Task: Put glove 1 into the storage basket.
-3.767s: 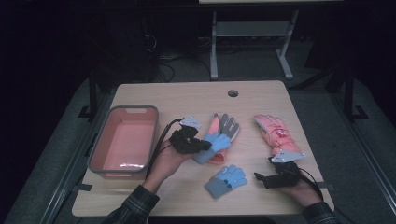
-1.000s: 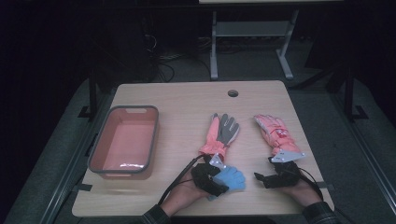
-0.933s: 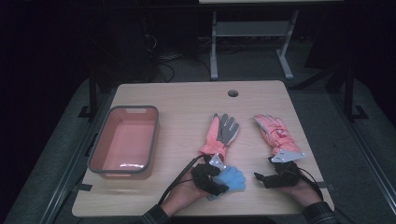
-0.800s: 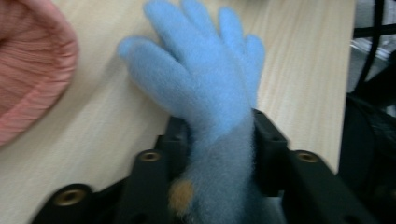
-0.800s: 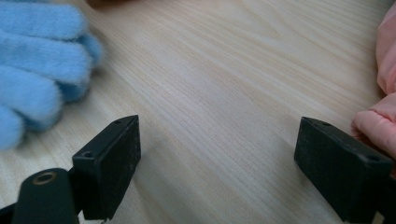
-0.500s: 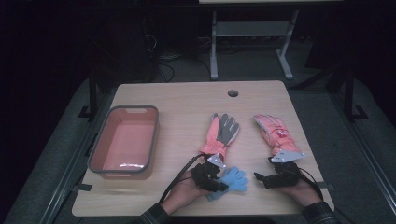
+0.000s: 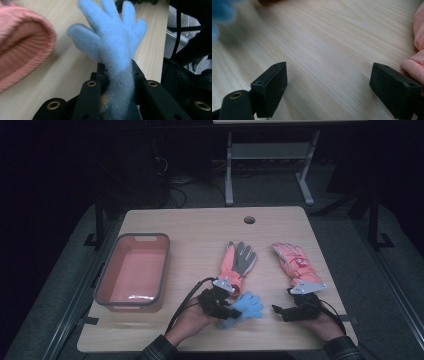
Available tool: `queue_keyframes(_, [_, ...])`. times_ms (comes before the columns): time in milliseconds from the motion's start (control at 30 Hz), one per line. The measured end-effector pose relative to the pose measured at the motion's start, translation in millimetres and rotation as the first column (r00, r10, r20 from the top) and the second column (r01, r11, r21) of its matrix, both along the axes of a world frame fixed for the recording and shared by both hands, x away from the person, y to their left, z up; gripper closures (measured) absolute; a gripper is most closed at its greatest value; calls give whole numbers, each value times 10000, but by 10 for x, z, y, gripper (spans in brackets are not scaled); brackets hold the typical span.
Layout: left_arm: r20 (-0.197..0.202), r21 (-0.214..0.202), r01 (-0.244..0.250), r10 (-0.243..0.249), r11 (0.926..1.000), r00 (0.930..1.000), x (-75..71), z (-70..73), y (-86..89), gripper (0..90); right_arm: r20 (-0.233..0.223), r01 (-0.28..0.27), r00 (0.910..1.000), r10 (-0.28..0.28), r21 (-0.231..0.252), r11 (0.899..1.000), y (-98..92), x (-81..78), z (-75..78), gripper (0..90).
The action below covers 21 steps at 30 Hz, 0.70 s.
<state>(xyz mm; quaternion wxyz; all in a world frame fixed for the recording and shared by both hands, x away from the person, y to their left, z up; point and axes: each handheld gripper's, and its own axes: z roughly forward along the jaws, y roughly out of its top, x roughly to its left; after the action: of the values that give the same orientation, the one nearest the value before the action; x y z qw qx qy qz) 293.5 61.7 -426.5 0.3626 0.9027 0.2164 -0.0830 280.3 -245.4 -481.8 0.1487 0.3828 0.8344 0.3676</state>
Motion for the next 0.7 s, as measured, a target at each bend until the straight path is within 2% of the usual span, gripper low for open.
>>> queue_keyframes(433, [304, -131, -688, 692, 9975, 9971, 181, 250, 362, 756, -8, 7, 10000, -7, 7, 10000, 2, 1, 0, 141])
queue_keyframes(633, [466, -320, -1222, 1236, 9920, 9912, 271, 360, 554, 756, -9, -12, 10000, 12, 6, 10000, 5, 4, 0, 142])
queue_keyframes(700, [502, -442, -1518, 1540, 9874, 9868, 300, 391, 619, 755, -11, -14, 10000, 14, 4, 10000, 4, 4, 1, 141])
